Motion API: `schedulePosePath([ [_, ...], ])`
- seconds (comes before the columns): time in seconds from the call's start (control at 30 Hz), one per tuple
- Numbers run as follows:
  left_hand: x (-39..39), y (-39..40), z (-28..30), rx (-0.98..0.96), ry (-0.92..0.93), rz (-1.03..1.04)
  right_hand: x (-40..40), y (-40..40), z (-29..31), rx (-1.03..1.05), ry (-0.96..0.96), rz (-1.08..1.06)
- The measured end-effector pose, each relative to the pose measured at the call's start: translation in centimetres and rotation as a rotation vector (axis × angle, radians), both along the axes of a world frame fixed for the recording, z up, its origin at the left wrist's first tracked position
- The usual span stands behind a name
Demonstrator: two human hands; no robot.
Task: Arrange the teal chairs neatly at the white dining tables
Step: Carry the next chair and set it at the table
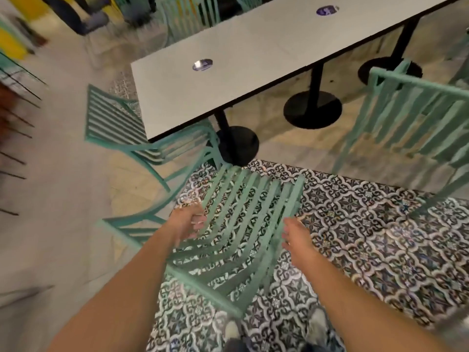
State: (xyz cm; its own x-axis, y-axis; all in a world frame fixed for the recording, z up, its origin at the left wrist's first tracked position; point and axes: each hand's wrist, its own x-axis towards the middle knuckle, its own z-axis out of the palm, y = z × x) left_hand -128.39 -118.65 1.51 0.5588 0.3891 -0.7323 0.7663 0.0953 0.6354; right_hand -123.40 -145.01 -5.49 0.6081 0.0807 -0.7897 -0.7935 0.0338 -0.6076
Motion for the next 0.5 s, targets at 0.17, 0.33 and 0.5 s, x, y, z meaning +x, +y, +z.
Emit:
schedulePosePath([
  [0.17, -5.5, 7.0, -1.3, 0.388, -0.039, -0.49, -5.2, 7.1, 0.1, -0.292, -0.299, 0.382],
  [0.33, -10.3, 14.0, -2.2, 0.704, -0.077, -1.232, -13.2, 14.8, 2.3, -0.626, -0.666, 0.961],
  [0.5, -10.3, 18.2, -2.0, 0.897, -0.111, -1.506, -18.1, 18.1, 2.2, -0.783, -0.743, 1.082],
])
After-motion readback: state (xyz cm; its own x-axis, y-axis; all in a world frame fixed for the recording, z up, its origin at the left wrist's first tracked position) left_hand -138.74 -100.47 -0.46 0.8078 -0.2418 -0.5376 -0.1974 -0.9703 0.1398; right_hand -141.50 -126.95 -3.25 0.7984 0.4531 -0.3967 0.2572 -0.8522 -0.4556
